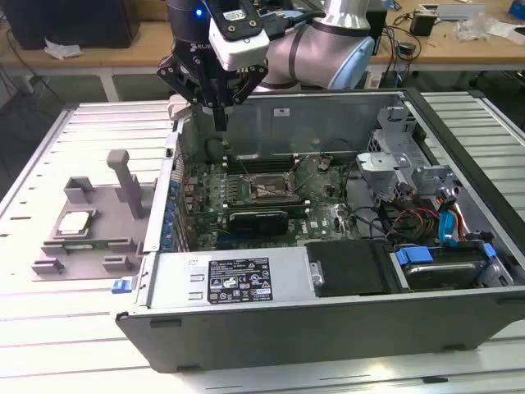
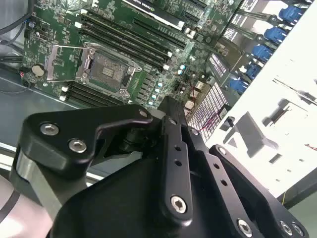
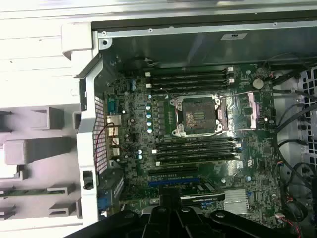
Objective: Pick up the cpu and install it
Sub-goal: 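Reach for the cpu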
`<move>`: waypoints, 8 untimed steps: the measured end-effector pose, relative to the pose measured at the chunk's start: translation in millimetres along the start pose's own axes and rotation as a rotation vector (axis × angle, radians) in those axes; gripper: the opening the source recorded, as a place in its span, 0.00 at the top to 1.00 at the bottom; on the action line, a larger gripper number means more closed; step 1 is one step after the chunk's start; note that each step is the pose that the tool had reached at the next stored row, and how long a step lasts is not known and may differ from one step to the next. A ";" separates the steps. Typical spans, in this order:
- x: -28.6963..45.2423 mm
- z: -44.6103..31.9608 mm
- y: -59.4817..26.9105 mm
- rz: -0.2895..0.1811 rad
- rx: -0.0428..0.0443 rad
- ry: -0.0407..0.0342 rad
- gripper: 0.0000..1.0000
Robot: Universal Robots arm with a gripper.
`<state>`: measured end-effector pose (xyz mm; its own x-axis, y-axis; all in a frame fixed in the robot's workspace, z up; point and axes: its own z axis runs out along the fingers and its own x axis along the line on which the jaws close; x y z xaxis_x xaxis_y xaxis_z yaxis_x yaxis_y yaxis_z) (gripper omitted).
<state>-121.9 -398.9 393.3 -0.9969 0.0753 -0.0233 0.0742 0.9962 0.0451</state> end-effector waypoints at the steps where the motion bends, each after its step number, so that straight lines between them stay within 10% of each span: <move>1: 0.0 0.0 0.0 0.000 0.0000 0.0000 0.89; 8: 0.0 0.0 0.0 0.000 0.0000 0.0000 0.89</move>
<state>-121.9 -398.8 393.3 -0.9969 0.0753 -0.0233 0.0742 0.9962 0.0451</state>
